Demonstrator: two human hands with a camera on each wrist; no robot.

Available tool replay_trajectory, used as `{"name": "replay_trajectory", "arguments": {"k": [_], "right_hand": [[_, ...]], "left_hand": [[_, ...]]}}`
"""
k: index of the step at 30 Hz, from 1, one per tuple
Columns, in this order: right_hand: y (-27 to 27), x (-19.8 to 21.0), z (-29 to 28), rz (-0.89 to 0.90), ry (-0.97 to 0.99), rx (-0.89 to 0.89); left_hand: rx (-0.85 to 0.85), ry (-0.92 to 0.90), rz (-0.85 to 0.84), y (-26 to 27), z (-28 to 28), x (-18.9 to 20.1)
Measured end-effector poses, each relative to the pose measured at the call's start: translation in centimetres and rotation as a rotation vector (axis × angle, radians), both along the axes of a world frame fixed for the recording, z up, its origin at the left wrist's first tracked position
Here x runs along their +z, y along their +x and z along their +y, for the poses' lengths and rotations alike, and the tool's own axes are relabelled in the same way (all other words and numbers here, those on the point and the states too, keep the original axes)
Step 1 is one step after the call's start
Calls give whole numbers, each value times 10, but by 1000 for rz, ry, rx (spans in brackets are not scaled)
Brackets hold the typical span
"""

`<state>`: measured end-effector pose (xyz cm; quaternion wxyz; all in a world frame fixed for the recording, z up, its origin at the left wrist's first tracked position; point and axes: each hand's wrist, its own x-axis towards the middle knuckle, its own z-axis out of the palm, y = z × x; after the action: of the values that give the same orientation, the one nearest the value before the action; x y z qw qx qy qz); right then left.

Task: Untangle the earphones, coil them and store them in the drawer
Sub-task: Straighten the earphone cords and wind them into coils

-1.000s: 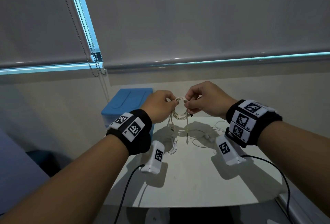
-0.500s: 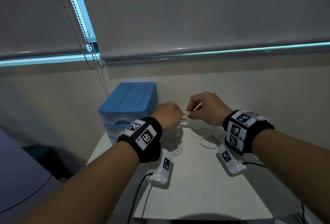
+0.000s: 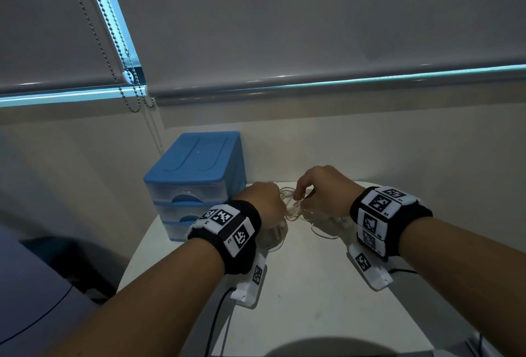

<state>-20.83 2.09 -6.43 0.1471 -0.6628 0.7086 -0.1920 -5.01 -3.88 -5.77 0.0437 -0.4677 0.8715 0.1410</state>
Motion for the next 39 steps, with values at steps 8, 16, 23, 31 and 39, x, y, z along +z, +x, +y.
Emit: {"name": "replay_trajectory", "arguments": {"k": [8, 16, 23, 31, 39], "right_hand": [[2, -4, -2, 23, 115, 1], [5, -3, 1, 46, 197, 78], [-24, 32, 28, -62, 108, 12], [-48, 29, 72, 207, 333, -95], [-42, 4, 95, 395, 335, -12]], "left_hand": [[-17, 65, -15, -4, -7, -4], [47, 70, 74, -6, -4, -4], [-8, -32, 174, 4, 6, 8], [-321, -5, 240, -25, 53, 25], [-431, -4, -40, -51, 79, 6]]}}
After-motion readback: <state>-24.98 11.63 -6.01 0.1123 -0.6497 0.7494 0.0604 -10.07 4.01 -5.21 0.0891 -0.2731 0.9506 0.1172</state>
